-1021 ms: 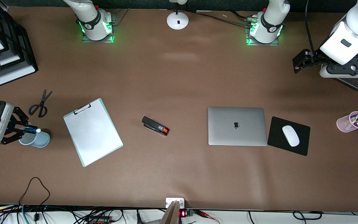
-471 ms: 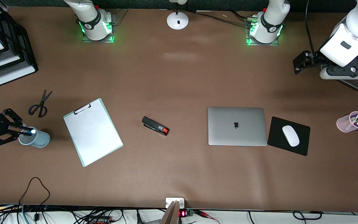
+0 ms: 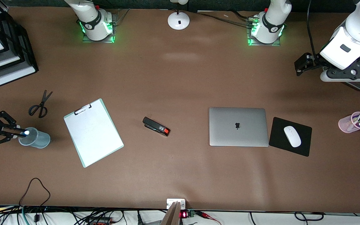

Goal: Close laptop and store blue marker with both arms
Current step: 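Lower the marker down into the cup with the right gripper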

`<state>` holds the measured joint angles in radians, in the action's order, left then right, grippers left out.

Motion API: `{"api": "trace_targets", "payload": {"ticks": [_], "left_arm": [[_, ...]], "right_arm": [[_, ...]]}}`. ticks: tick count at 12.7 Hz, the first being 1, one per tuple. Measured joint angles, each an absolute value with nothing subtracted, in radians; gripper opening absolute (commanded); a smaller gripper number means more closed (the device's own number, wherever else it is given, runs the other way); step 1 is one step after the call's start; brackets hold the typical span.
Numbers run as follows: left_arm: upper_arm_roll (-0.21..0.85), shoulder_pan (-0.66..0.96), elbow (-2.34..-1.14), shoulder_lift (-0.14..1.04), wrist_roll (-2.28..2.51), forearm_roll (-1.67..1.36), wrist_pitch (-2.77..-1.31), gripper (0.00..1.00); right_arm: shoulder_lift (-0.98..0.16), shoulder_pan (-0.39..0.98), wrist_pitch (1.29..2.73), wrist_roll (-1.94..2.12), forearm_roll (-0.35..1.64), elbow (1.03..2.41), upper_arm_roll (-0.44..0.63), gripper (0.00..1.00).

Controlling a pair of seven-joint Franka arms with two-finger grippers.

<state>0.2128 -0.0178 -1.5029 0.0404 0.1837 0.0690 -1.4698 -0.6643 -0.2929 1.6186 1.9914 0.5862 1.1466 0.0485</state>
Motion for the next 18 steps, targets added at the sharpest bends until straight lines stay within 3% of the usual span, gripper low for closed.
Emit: {"api": "trace_targets", "payload": {"ticks": [6,18], "left_arm": [[0.229,-0.010,-1.503,0.046,0.184,0.069,-1.444,1.00],[0.231,0.007,-1.503,0.065,0.184,0.069,-1.428,1.00]], "right_arm": [[-0.724,-0.379,1.518,2.007,0.655,1.080,0.048,0.00],[-0.803,-0.417,1.505,2.007,0.743,1.074,0.045,0.00]]}}
